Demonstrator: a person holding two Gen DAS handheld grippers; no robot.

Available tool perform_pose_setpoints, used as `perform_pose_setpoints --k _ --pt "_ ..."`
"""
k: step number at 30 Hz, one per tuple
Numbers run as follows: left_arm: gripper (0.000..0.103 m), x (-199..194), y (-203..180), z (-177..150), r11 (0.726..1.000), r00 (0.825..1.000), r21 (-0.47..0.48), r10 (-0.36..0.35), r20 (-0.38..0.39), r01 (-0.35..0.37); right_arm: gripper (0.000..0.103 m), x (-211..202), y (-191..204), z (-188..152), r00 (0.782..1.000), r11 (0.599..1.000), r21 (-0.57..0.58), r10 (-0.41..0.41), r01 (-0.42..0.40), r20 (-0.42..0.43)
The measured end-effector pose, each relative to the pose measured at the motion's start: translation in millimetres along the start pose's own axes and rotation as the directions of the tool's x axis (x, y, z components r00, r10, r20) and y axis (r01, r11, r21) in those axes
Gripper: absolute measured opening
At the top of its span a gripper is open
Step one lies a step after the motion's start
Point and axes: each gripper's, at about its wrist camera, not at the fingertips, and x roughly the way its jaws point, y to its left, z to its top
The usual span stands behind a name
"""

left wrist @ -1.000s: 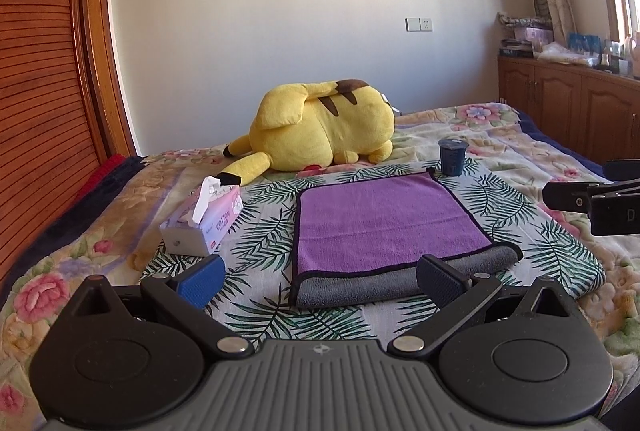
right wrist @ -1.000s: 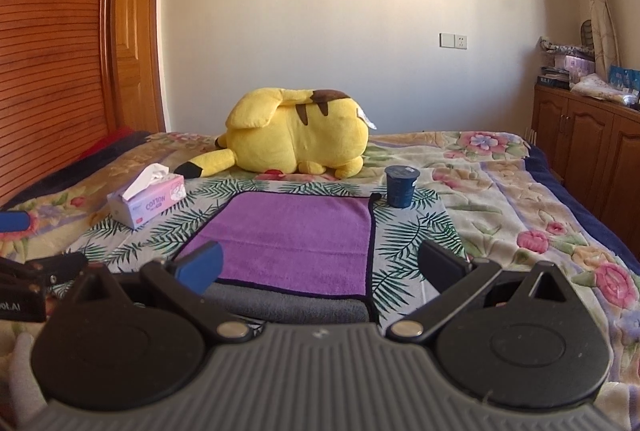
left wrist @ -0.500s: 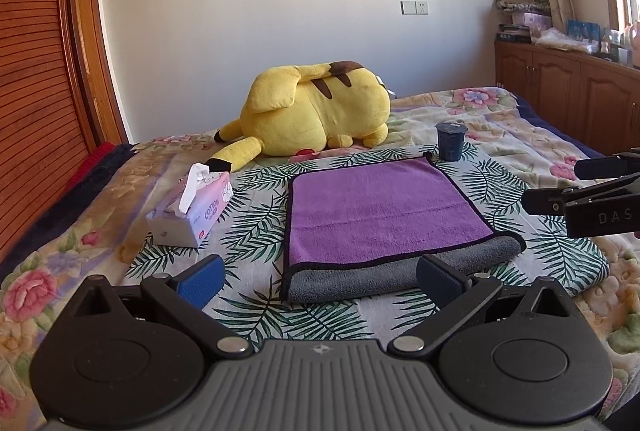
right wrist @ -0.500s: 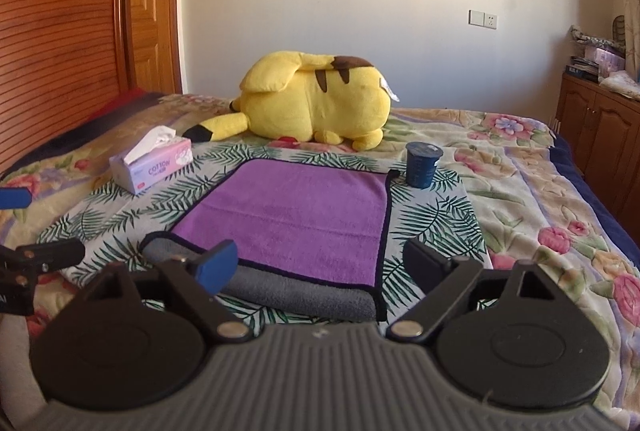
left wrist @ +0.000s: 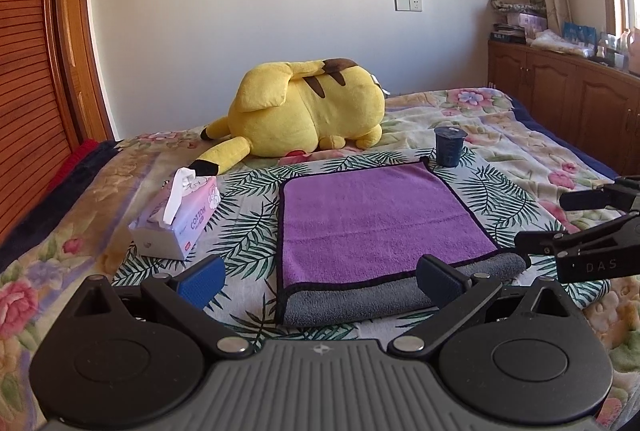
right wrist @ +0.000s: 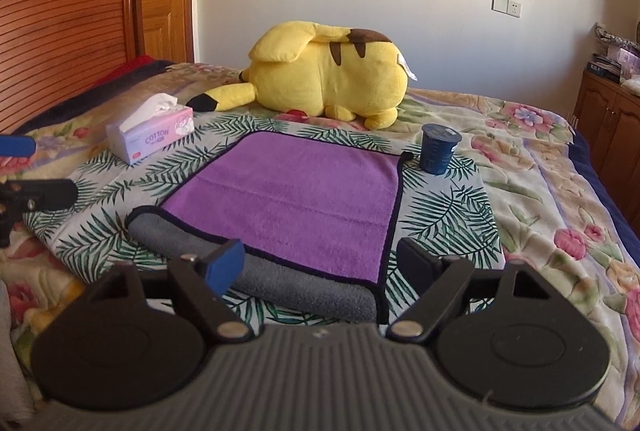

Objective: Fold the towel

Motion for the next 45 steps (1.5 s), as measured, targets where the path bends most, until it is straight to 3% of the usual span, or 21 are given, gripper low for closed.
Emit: perform_pose_setpoints --k 12,17,19,28,38,45 --pt "0.075 31.5 7.4 15.4 0.998 0.998 0.042 -0.043 -0.037 0.044 0.073 23.4 -9.6 0.6 0.997 0.999 -0.009 0.039 -0.039 -0.061" --pt "0.059 51.0 11.0 12.9 0.996 0.995 0.063 -0.055 -0.083 0.060 0.070 33.1 -15.8 0.1 0.996 0.999 0.008 0.042 -0.042 -0.082" --pt "0.058 59.3 12.5 10.4 0.996 0.994 0.066 -0.055 -0.099 0.062 0.069 36.3 -17.5 -0.4 0.995 0.999 0.013 0.049 -0.048 -0.090" --pt "0.040 96.4 29.1 -1.2 0.995 0.973 -0.007 -0.104 -0.206 0.104 0.059 48.7 -21.7 -1.1 0.990 0.997 0.021 0.076 -0.074 -0.123" --pt "0.024 126.5 40.2 -5.9 0.994 0.961 -0.035 -0.111 -0.252 0.106 0.048 63.7 -34.6 -1.9 0.984 0.995 0.067 0.081 -0.071 -0.156" --pt "0.022 139.4 52.4 -16.0 0.987 0.941 -0.108 -0.150 -0.302 0.123 0.049 74.8 -43.9 -7.0 0.975 0.994 0.097 0.076 -0.057 -0.208"
